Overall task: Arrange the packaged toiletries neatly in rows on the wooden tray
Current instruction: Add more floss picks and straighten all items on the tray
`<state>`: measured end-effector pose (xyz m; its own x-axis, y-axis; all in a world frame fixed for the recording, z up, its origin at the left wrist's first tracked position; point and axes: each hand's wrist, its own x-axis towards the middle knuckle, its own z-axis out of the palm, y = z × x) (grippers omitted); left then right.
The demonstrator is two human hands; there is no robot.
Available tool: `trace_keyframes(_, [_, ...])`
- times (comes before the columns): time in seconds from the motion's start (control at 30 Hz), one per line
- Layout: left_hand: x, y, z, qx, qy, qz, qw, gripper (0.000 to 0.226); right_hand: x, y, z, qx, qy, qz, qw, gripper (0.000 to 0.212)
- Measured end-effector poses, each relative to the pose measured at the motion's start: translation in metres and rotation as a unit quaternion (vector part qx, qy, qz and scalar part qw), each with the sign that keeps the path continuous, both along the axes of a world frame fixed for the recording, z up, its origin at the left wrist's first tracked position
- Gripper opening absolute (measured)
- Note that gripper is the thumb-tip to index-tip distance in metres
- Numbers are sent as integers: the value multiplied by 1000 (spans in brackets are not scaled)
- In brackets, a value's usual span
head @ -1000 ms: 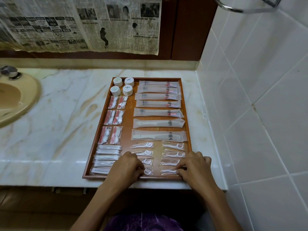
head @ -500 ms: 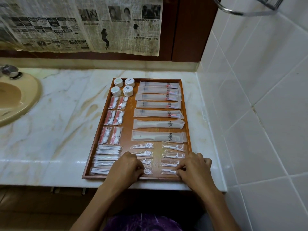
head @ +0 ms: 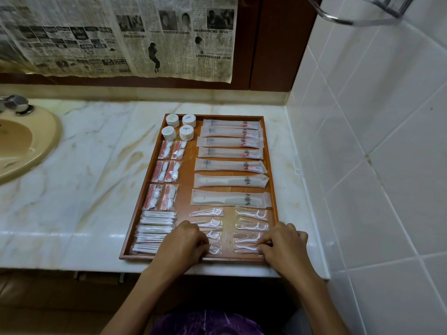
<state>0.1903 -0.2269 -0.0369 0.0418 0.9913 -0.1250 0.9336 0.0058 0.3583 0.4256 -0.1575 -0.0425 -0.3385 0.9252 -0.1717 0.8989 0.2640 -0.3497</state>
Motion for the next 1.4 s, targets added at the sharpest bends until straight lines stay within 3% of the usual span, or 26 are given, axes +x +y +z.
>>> trace_keyframes(0.33, [1, 3, -5, 22, -17, 1, 1000, 18, 2, 1, -2, -17, 23, -24, 999, 14])
trace_keyframes(0.5, [-6, 17, 1, 37, -35, 17, 999, 16, 3, 24, 7, -26, 92, -61, 994, 12])
trace_keyframes(0.63, [-20, 52, 9, 80, -19, 35, 996, 15, -8, 75, 14, 30, 149, -110, 982, 15])
trace_keyframes(0.77, [-28, 88, 10, 108, 53, 10, 993, 26, -44, 111, 5, 97, 104, -68, 987, 20])
trace_keyframes(0.93, [-23, 111, 0, 39, 131, -5, 991, 30, -62, 129, -10, 116, -1, -8, 993, 21])
trace_keyframes(1.23, [-21, 121, -6, 29, 128, 17, 991, 32, -64, 136, -10, 120, 1, -16, 993, 19])
trace_keyframes(1.4, [-21, 119, 4, 92, 56, 14, 994, 26, -60, 136, -2, 93, 40, -29, 994, 18])
